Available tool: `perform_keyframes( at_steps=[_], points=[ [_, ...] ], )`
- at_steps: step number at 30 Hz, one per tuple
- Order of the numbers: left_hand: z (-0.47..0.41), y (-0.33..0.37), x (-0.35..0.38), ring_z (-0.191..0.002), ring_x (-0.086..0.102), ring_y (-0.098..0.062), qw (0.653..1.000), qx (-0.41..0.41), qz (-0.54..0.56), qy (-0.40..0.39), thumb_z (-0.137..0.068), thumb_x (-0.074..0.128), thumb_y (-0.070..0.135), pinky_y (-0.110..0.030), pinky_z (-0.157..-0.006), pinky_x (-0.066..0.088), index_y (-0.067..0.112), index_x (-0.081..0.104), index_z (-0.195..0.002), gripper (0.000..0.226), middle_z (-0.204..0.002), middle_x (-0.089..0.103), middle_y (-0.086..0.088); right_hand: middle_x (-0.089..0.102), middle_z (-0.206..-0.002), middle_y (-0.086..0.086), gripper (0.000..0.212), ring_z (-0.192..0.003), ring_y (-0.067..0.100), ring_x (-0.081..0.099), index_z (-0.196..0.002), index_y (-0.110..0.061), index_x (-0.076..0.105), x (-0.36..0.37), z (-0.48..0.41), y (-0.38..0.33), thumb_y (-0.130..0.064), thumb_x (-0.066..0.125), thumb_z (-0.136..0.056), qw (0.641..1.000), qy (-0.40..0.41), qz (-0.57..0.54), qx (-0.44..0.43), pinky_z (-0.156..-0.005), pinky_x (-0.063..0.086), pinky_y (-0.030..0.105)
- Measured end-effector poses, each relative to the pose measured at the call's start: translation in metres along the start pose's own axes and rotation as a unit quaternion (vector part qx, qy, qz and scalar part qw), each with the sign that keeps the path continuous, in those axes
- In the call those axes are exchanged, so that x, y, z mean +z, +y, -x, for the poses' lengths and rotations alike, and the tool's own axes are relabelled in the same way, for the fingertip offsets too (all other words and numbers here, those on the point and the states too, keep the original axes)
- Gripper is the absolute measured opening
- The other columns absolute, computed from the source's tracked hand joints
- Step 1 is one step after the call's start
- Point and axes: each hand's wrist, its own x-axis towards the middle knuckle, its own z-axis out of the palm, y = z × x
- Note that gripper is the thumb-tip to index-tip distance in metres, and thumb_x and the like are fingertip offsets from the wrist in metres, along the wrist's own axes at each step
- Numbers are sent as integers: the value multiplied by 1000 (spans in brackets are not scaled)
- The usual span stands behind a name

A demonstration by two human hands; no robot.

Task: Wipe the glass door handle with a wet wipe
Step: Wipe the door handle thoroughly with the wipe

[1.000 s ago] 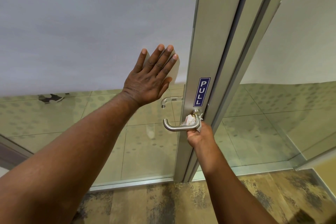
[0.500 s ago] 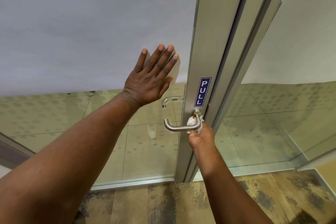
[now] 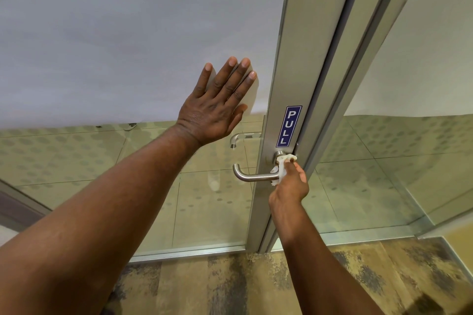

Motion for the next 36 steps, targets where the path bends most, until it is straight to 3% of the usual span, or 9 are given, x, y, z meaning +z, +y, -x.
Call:
perform_keyframes(
  at_steps=[5,9,15,19,26,29,31,33,36],
  points=[
    [0,0,0,-155,-25,-22,1000,-2,2,-7,-109,30,44,-46,-125,-17,15,-6,-164,72,-171,7,-13,77,-97,5,13,-92,19,75,-95,-14,76,3,9,-5,-2,74,-89,994,-45,59,-83,-71,60,20],
    [1,-1,-1,-156,-20,-23,1000,1,2,3,-109,32,43,-46,-125,-17,15,-2,-164,71,-170,5,-12,80,-94,-1,16,-99,20,75,-95,-18,78,-4,18,-20,-4,78,-86,980,-108,111,-123,-87,61,33],
    [0,1,-8,-156,-16,-23,1000,-6,18,-24,-110,29,43,-45,-126,-15,16,0,-165,68,-173,-1,-9,79,-92,7,16,-83,20,76,-94,-11,77,-11,39,-54,0,67,-89,989,-102,32,-101,-67,59,29],
    [-1,5,-22,-156,-19,-22,996,-20,53,-67,-110,27,44,-45,-126,-13,18,-7,-164,69,-170,-15,-4,80,-90,7,25,-83,18,77,-93,-12,79,-20,53,-73,2,58,-93,981,-139,37,-128,-69,60,27],
    [2,33,-60,-158,19,-26,973,-117,201,-11,-109,42,30,-51,-129,8,13,43,-154,48,-169,27,-11,80,-98,8,27,-91,19,76,-111,-4,73,-22,79,-101,9,68,-88,957,-202,50,-203,-77,60,28],
    [8,58,-80,-139,50,-20,927,-193,320,33,-106,52,27,-49,-120,32,16,63,-135,33,-148,57,-5,80,-97,7,30,-93,21,75,-111,-7,71,-21,93,-115,7,73,-85,949,-224,44,-216,-81,60,33],
    [9,78,-97,-121,60,-10,869,-261,420,24,-105,59,29,-37,-102,48,19,68,-128,27,-130,68,3,79,-94,5,29,-88,19,74,-110,-8,72,-20,104,-125,4,76,-84,946,-237,55,-216,-74,58,31],
    [7,97,-115,-108,65,1,770,-342,539,-13,-102,65,32,-22,-84,54,22,70,-126,27,-120,71,12,79,-93,6,26,-84,19,74,-107,-10,73,-19,114,-133,-1,79,-83,938,-259,82,-217,-67,55,30],
    [-2,117,-133,-102,69,2,619,-409,668,-56,-96,72,33,-15,-86,54,25,70,-124,29,-114,74,11,78,-96,12,27,-84,23,74,-109,-7,71,-21,129,-142,-1,78,-84,928,-299,107,-196,-66,57,30]
  ],
)
